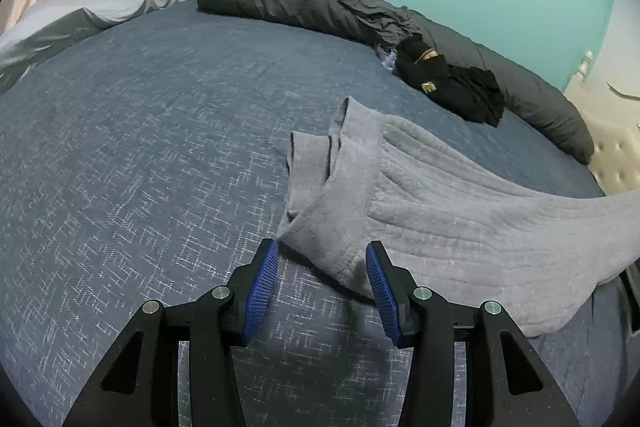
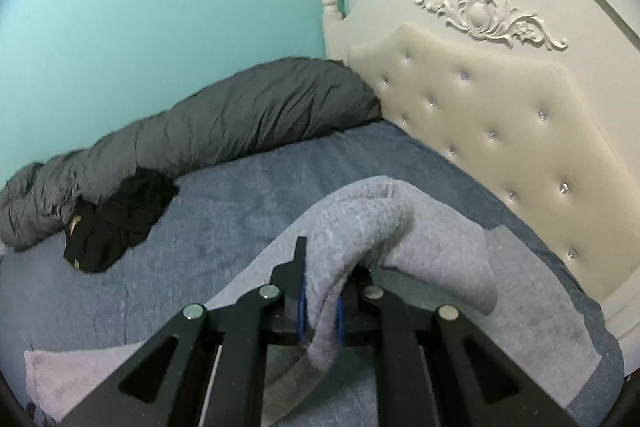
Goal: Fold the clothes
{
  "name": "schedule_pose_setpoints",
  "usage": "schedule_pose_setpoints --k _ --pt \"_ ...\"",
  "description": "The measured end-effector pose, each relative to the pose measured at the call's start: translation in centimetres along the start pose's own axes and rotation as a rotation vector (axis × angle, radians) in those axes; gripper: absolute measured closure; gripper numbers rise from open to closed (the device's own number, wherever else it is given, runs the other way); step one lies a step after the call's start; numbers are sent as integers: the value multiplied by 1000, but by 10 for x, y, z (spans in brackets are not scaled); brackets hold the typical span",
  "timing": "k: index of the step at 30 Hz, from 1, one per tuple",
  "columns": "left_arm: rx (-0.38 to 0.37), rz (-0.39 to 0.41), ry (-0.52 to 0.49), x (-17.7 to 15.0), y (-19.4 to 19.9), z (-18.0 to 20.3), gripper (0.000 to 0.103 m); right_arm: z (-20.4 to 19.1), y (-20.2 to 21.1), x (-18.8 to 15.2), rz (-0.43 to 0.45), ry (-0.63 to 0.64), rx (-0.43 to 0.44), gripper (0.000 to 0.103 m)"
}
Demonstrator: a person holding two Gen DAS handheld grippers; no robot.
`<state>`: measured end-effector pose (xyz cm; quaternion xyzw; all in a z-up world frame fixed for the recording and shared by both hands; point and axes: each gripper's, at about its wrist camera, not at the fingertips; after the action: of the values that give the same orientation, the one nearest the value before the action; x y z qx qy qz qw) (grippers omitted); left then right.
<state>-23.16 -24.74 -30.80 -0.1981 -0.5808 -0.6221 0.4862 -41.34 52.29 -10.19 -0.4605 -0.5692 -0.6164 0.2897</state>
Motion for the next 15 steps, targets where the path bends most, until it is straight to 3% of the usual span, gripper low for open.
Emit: schedule_pose_setpoints --k 4,15 --pt "2 3 7 -2 5 -2 53 -39 -1 -17 -33 89 48 92" --pt "12 -7 -7 -1 5 -11 53 -212 14 -60 -64 282 282 92"
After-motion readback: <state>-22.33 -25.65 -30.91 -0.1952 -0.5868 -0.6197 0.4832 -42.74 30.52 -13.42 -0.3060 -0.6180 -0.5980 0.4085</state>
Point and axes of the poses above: each gripper's, at about its wrist camera, not at the fingertips, and y roughly against the way its jaws point, z to its right, x to its top, and after that the axes turned 13 degrees about z, right-handed
